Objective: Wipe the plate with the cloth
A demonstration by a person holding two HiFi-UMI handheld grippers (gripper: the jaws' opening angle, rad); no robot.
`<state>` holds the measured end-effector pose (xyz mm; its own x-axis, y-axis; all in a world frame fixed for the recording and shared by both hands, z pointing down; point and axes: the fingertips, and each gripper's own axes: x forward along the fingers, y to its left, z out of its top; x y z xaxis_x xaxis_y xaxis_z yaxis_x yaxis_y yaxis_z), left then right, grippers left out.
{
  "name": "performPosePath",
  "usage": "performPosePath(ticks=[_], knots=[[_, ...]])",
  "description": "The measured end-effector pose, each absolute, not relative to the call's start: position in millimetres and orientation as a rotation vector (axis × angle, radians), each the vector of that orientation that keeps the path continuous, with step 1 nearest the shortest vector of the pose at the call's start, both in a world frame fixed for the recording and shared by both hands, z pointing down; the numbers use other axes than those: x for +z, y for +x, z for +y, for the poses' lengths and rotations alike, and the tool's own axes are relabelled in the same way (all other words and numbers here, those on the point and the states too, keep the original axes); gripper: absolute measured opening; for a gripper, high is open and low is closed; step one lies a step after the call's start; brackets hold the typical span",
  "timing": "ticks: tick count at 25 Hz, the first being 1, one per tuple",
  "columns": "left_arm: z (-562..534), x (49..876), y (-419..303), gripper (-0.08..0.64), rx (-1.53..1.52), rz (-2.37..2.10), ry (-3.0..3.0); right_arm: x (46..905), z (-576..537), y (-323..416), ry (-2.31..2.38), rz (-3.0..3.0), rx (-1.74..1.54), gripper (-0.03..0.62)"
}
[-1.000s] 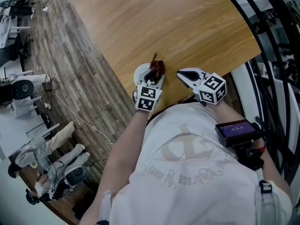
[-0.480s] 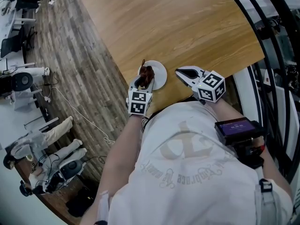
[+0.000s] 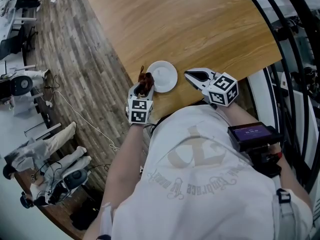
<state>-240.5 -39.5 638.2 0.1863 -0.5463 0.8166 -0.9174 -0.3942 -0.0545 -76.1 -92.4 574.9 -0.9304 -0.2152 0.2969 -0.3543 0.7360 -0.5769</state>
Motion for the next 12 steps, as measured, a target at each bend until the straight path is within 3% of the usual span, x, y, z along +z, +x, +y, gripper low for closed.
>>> performPosePath(ticks=[12], knots=[[-53.4,635.1,-140.0,0.166,0.885,-1.086,2.238,578.7,-99.4,-57.0,0.529,-2.704,0.981,0.012]])
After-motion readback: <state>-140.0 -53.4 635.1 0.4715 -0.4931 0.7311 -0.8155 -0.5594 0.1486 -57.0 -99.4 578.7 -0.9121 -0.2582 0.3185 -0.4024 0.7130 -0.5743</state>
